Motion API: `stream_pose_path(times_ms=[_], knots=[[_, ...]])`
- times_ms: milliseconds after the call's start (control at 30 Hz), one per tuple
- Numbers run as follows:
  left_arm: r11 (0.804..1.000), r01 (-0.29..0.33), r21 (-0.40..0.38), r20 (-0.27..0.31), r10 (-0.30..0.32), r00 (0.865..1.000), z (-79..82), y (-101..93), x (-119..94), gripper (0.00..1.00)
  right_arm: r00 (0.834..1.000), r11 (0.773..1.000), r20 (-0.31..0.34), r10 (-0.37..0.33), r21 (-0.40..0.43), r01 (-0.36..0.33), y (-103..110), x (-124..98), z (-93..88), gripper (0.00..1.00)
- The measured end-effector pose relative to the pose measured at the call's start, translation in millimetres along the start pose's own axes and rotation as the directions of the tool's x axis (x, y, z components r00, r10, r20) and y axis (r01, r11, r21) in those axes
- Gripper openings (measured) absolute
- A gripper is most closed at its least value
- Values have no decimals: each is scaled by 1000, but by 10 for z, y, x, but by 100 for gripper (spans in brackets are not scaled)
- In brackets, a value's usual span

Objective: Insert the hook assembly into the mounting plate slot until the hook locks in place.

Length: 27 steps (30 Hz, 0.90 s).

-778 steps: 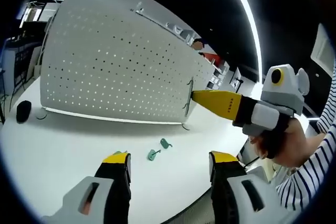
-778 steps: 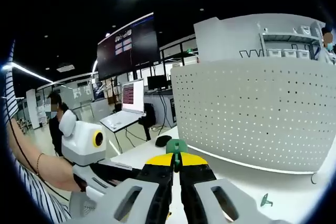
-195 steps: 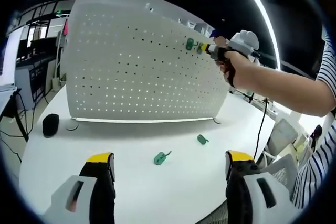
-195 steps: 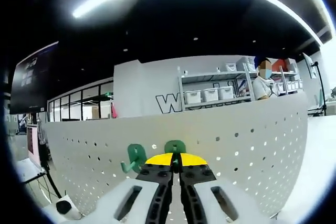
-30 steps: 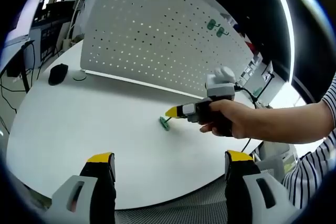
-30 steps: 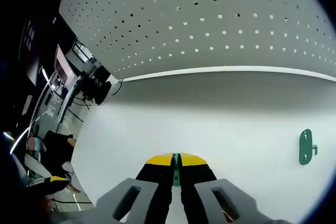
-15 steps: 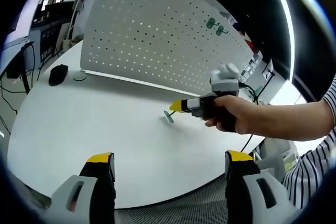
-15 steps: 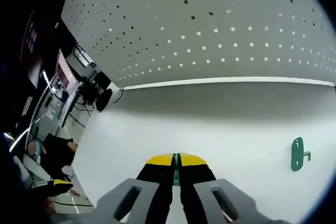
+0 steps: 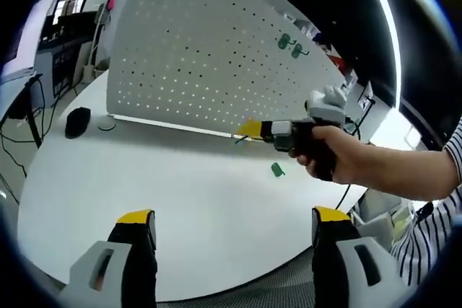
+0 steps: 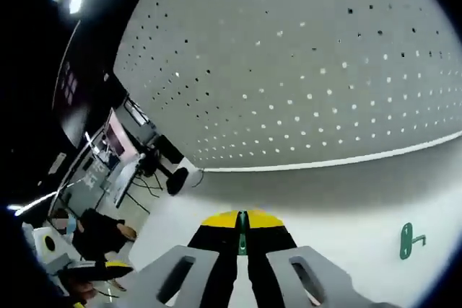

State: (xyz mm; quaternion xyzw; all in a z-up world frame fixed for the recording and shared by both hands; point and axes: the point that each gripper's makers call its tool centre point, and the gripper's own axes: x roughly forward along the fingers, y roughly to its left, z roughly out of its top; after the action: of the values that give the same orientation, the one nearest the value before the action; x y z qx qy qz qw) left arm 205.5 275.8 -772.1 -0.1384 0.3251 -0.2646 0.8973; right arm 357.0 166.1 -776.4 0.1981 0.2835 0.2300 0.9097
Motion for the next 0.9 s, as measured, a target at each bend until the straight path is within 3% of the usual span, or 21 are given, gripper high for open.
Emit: stream_pose_path(times_ms=[267, 533, 700, 900], knots=[[999, 15, 41, 14, -16, 1000, 173, -104, 62, 93, 994, 998, 89, 69, -15, -68, 311, -316, 287, 0], [997, 15, 81, 8, -16, 1000, 363, -193, 101, 88, 972, 986, 163, 166, -33, -163, 729, -695, 456, 0], [999, 49, 16, 15, -49, 999, 472, -286, 151, 81, 962, 980, 185, 200, -52, -194, 931, -866, 450, 0], [996, 89, -11, 65, -88, 994, 616, -408, 169, 69, 954, 974, 199, 225, -75, -214, 1103, -1003, 376, 0]])
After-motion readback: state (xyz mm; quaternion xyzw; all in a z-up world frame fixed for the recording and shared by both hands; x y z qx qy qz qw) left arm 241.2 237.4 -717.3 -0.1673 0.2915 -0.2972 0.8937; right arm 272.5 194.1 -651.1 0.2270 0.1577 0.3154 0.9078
